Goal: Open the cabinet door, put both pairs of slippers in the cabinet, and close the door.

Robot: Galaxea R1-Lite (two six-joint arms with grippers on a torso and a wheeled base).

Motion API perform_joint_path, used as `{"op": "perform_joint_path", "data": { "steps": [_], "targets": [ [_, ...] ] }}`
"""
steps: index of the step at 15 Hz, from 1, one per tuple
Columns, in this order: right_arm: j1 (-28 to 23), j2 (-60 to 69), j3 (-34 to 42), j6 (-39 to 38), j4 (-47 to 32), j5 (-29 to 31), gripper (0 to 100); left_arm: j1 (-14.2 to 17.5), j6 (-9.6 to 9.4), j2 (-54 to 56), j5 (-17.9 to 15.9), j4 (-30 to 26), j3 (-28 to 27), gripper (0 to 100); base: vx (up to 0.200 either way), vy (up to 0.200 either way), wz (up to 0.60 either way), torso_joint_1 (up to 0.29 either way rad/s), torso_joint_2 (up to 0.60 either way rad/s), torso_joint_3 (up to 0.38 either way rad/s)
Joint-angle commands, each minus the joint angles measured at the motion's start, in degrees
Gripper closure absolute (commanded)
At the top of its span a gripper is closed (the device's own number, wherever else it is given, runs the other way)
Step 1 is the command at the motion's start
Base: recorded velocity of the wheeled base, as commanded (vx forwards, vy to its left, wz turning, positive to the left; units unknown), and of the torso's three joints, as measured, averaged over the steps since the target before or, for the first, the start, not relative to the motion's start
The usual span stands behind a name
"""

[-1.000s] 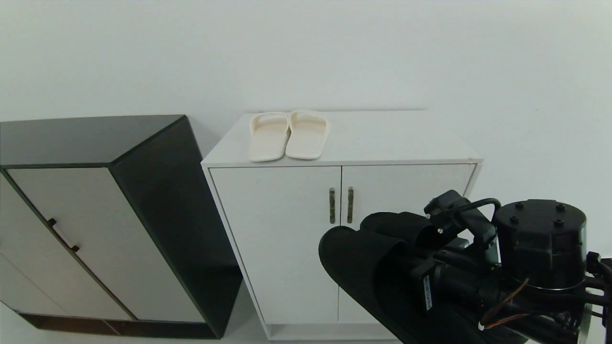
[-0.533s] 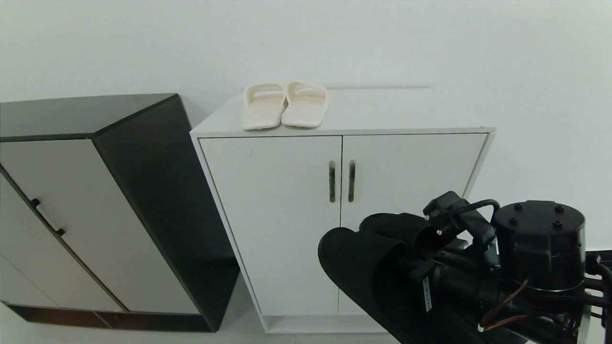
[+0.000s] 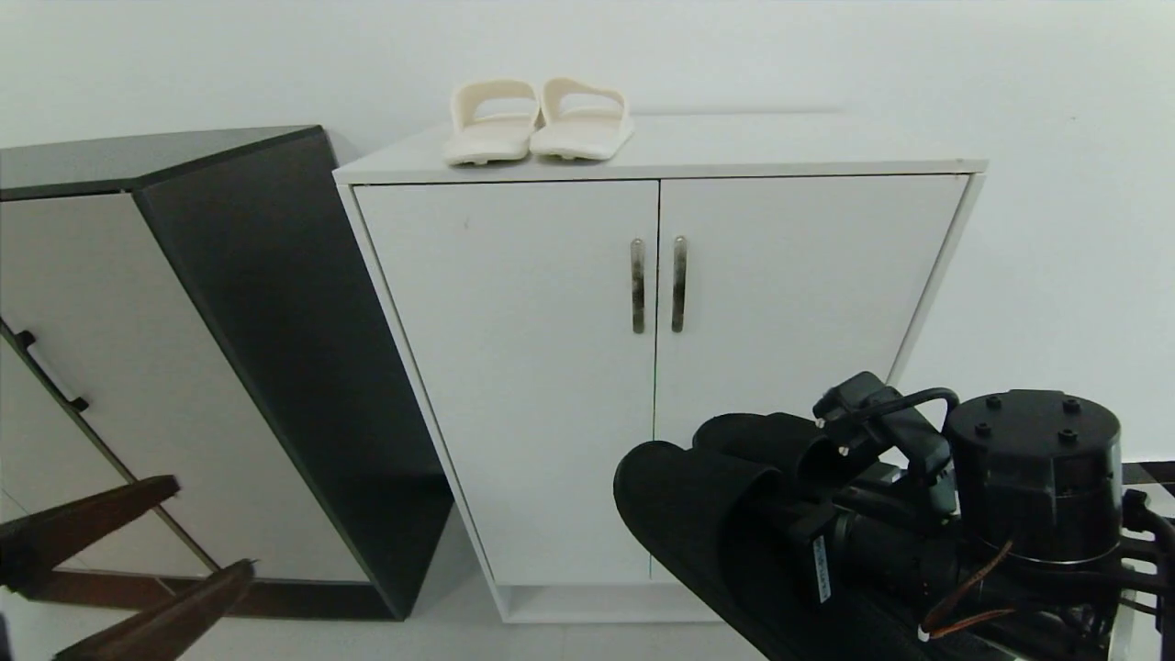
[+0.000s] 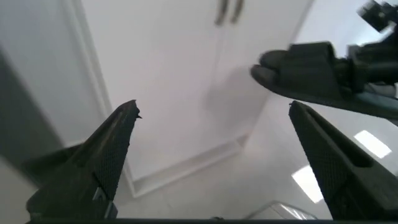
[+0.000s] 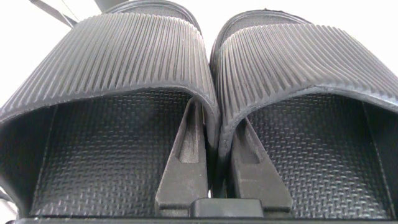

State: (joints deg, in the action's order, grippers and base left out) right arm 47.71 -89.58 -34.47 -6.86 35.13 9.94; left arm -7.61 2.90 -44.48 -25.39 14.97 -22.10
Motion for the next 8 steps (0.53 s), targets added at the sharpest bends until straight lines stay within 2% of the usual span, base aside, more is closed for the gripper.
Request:
{"op": "perform_joint_path", "data": {
  "steps": [1, 2, 4, 5, 7, 8],
  "targets": [
    [0.0, -0.3, 0.1, 0.0, 0.0, -0.1, 100, -8.2, 0.26, -13.1, -0.1, 5.9, -1.5, 0, 0.000, 0.000, 0.00, -0.041, 0.45, 0.383],
    [0.0, -0.6, 0.1, 0.0, 0.0, 0.0, 100, -10.1, 0.35, -15.9, 0.0, 7.7, -2.5, 0, 0.000, 0.000, 0.00, -0.036, 0.44, 0.398],
    [-0.3, -0.8, 0.2, -0.2, 0.0, -0.1, 100, -15.7, 1.67, -22.8, 2.7, 10.6, -7.3, 0, 0.000, 0.000, 0.00, -0.022, 0.36, 0.339],
    [-0.2, -0.8, 0.1, -0.1, 0.0, -0.1, 100, -19.1, 3.08, -26.4, 4.9, 11.3, -11.6, 0, 0.000, 0.000, 0.00, -0.002, 0.15, 0.159],
    [-0.2, -1.0, 0.2, -0.1, 0.0, 0.0, 100, -25.1, 3.69, -33.2, 9.2, 11.7, -19.8, 0, 0.000, 0.000, 0.00, 0.007, 0.08, 0.063],
    [-0.2, -1.0, 0.2, -0.1, 0.0, 0.0, 100, -25.1, 3.69, -33.2, 9.2, 11.7, -19.8, 0, 0.000, 0.000, 0.00, 0.000, 0.00, 0.000]
  ]
}}
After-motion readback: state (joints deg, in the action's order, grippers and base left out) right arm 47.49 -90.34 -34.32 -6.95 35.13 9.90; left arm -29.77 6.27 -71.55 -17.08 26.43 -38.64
